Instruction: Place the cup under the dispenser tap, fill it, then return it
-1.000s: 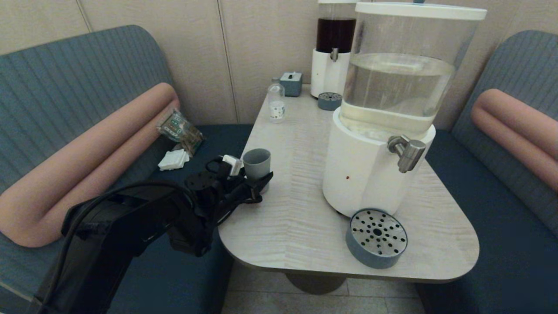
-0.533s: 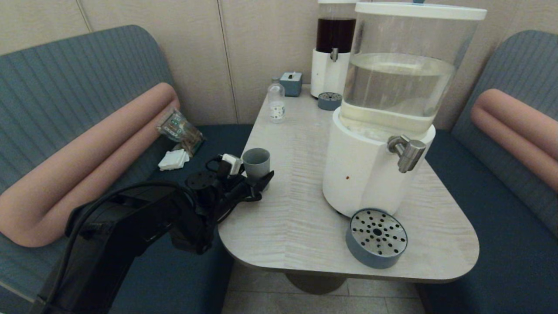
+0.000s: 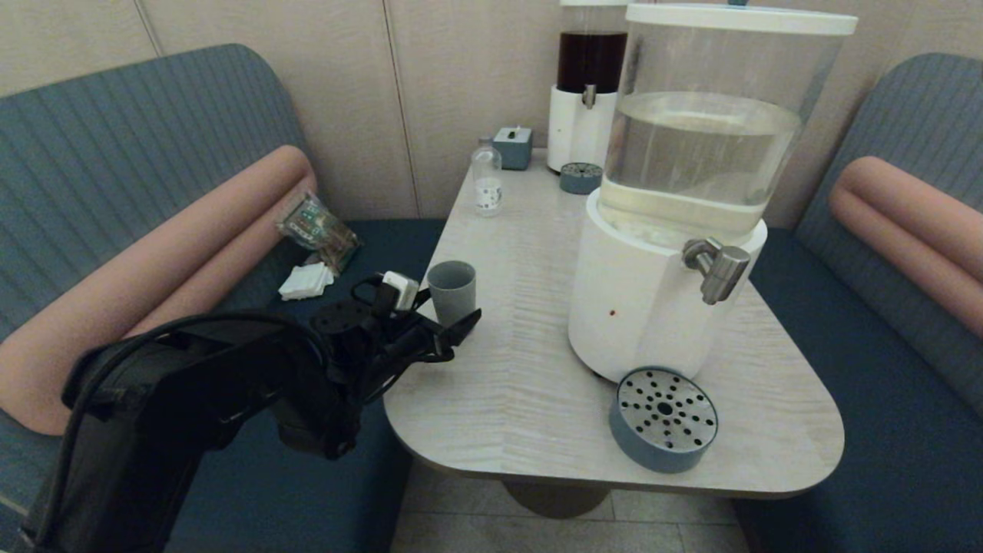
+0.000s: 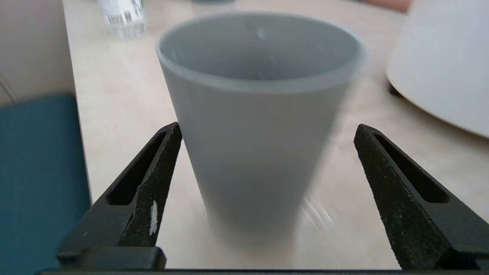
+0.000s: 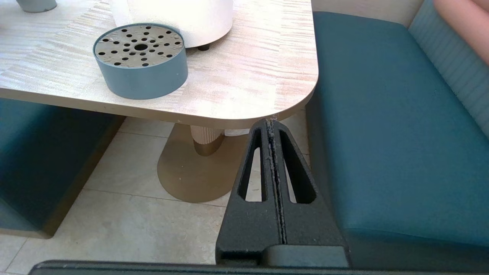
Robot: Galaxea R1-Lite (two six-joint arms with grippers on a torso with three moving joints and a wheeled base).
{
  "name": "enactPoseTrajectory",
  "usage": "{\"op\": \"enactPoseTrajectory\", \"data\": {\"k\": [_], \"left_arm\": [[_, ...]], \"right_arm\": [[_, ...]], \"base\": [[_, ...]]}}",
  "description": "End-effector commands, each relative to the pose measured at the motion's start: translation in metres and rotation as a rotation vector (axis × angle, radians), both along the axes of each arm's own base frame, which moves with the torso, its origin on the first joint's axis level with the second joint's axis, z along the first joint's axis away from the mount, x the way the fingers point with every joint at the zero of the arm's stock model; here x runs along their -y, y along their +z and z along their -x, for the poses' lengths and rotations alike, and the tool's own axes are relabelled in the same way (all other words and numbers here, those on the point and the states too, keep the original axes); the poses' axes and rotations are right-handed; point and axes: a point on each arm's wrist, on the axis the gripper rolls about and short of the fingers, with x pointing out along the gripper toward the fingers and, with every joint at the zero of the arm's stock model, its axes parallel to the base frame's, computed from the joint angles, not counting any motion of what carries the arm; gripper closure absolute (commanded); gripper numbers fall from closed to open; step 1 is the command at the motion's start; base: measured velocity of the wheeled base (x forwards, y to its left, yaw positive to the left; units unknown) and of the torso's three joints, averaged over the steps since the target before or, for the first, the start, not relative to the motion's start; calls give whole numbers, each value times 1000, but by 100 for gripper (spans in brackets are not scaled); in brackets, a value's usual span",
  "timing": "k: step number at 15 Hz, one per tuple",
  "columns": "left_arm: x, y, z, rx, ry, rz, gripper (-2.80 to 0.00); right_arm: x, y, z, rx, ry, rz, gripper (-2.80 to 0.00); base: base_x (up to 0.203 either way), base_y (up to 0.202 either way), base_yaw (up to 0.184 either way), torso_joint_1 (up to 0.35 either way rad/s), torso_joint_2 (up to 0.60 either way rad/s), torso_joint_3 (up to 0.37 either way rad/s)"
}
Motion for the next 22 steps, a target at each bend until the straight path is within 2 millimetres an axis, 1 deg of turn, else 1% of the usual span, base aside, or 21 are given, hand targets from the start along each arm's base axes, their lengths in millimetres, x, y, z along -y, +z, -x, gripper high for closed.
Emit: {"op": "enactPoseTrajectory", "data": {"k": [1,5,8,9,11,12,14,15,17,19,20,21,22], "left_arm": [[-5,17,17,-1,-1,-1,-280],[-18,29,56,-74,3,-20,-280],[-27,43,93,-114,3,-31,-280],[-31,51,108,-118,2,-32,0],[-39,71,138,-98,1,-25,0],[-43,86,152,-59,1,-13,0],[-53,123,188,58,4,30,0],[-59,143,210,131,12,57,0],[-73,173,258,251,50,110,0],[-88,193,310,333,104,161,0],[-96,198,337,359,134,184,0],[-105,201,368,375,170,207,0],[-113,200,394,366,203,220,0]], "right_arm": [[0,0,0,0,1,1,0],[0,0,0,0,1,1,0],[0,0,0,0,1,1,0],[0,0,0,0,1,1,0],[0,0,0,0,1,1,0],[0,0,0,1,1,1,0],[0,0,0,0,1,1,0],[0,0,0,0,1,1,0],[0,0,0,0,1,1,0],[0,0,0,0,1,1,0],[0,0,0,0,1,1,0],[0,0,0,0,1,1,0],[0,0,0,0,1,1,0]], "base": [[0,0,0,0,0,0],[0,0,0,0,0,0],[0,0,0,0,0,0],[0,0,0,0,0,0],[0,0,0,0,0,0],[0,0,0,0,0,0],[0,0,0,0,0,0],[0,0,0,0,0,0],[0,0,0,0,0,0],[0,0,0,0,0,0],[0,0,0,0,0,0],[0,0,0,0,0,0],[0,0,0,0,0,0]]}}
